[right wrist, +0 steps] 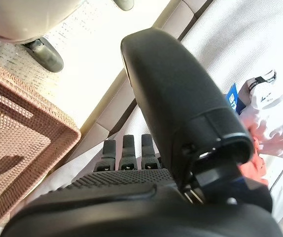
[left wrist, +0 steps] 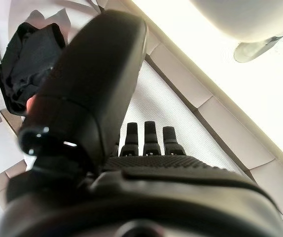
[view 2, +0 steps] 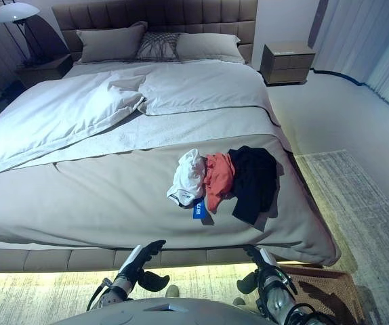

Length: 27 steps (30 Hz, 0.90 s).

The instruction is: Pick up the clothes from the bed and place them into the basket

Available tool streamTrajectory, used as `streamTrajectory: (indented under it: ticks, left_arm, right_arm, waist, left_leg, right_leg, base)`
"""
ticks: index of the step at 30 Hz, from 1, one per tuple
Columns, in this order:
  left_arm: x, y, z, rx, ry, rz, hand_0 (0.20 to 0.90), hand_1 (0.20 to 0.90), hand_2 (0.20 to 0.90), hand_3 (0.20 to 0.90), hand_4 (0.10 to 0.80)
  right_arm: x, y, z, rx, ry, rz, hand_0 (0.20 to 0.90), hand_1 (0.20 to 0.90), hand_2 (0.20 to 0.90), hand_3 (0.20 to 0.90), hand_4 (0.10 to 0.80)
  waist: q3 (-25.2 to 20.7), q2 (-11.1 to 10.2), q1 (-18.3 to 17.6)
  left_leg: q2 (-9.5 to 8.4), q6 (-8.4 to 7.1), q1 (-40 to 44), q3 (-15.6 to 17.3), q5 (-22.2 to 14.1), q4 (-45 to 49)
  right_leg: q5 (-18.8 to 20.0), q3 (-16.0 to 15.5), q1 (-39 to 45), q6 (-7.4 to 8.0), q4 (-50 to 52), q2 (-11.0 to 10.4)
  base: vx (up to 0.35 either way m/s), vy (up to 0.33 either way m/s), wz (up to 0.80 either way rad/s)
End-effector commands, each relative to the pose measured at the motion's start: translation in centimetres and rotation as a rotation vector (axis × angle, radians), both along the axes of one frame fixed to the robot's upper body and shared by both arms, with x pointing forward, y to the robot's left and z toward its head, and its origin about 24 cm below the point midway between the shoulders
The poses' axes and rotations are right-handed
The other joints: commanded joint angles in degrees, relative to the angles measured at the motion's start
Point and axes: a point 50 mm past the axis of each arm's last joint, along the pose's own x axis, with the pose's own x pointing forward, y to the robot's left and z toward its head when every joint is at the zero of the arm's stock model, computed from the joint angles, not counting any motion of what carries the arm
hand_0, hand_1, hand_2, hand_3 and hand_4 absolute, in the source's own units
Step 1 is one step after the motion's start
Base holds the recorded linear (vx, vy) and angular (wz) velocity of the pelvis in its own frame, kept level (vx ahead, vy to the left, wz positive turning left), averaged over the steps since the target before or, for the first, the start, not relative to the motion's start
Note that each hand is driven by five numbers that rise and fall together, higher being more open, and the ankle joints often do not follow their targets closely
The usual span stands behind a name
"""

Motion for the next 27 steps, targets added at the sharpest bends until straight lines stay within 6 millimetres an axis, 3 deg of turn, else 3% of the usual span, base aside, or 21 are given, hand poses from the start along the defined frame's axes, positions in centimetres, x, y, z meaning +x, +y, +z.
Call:
streamTrajectory:
  ticks: [1, 6, 10, 19, 23, 27]
  left_arm:
    - [4.5, -0.3, 1.9, -0.028, -0.156, -0.006, 0.900, 0.900, 0.900, 0.900, 0.800]
    - [4.5, -0.4, 1.9, -0.030, -0.154, -0.007, 0.900, 0.900, 0.900, 0.900, 0.800]
    - [4.7, -0.3, 2.0, -0.027, -0.154, -0.009, 0.900, 0.900, 0.900, 0.900, 0.800]
    - [5.6, 1.1, 2.7, -0.018, -0.183, 0.023, 0.900, 0.900, 0.900, 0.900, 0.800]
    - [5.9, 1.8, 3.2, -0.020, -0.215, 0.054, 0.900, 0.900, 0.900, 0.900, 0.800]
    - [6.7, 2.6, 4.2, -0.038, -0.268, 0.070, 0.900, 0.900, 0.900, 0.900, 0.800]
  right_arm:
    - [4.4, 1.5, 1.6, 0.032, -0.162, -0.001, 0.900, 0.900, 0.900, 0.900, 0.800]
    - [4.7, 1.6, 1.9, 0.020, -0.203, 0.001, 0.900, 0.900, 0.900, 0.900, 0.800]
    - [6.1, 1.5, 2.8, 0.008, -0.292, -0.002, 0.900, 0.900, 0.900, 0.900, 0.800]
    - [12.0, 0.4, 7.9, -0.052, -0.566, 0.014, 0.900, 0.900, 0.900, 0.900, 0.800]
    - [13.6, -0.2, 9.5, -0.087, -0.635, 0.000, 0.900, 0.900, 0.900, 0.900, 0.800]
    - [15.2, -2.1, 11.7, -0.158, -0.702, -0.060, 0.900, 0.900, 0.900, 0.900, 0.800]
  waist:
    - [3.1, -2.3, -0.2]
    - [3.2, -2.3, -0.1]
    - [3.4, -2.4, 0.1]
    - [4.0, -2.9, 1.2]
    - [4.0, -3.2, 1.7]
    - [4.3, -3.4, 2.5]
  left_leg:
    - [-1.94, 1.41, 7.1, 2.3, -9.7, 0.4]
    - [-1.96, 1.41, 7.2, 2.3, -9.8, 0.4]
    - [-1.93, 1.41, 7.3, 2.2, -9.8, 0.4]
    - [-1.68, 1.36, 7.3, 2.1, -9.9, 0.4]
    - [-1.57, 1.28, 7.3, 1.9, -9.9, 0.4]
    - [-1.40, 1.16, 7.1, 1.5, -9.6, 0.4]
  right_leg:
    - [-5.1, 1.7, 3.7, 0.95, 2.3, -3.8]
    - [-5.2, 1.6, 3.8, 0.88, 2.4, -3.9]
    - [-5.2, 1.7, 3.9, 0.78, 2.5, -3.7]
    - [-5.3, 1.9, 4.0, 0.46, 2.4, -3.5]
    - [-5.4, 1.8, 4.1, 0.28, 2.3, -3.3]
    - [-5.6, 1.5, 4.0, 0.00, 2.7, -3.2]
  base:
    - [0.000, 0.000, 0.00]
    - [0.000, 0.000, 0.00]
    - [0.000, 0.000, 0.00]
    - [0.001, -0.012, 0.00]
    - [0.028, -0.039, 0.01]
    - [0.052, -0.039, 0.04]
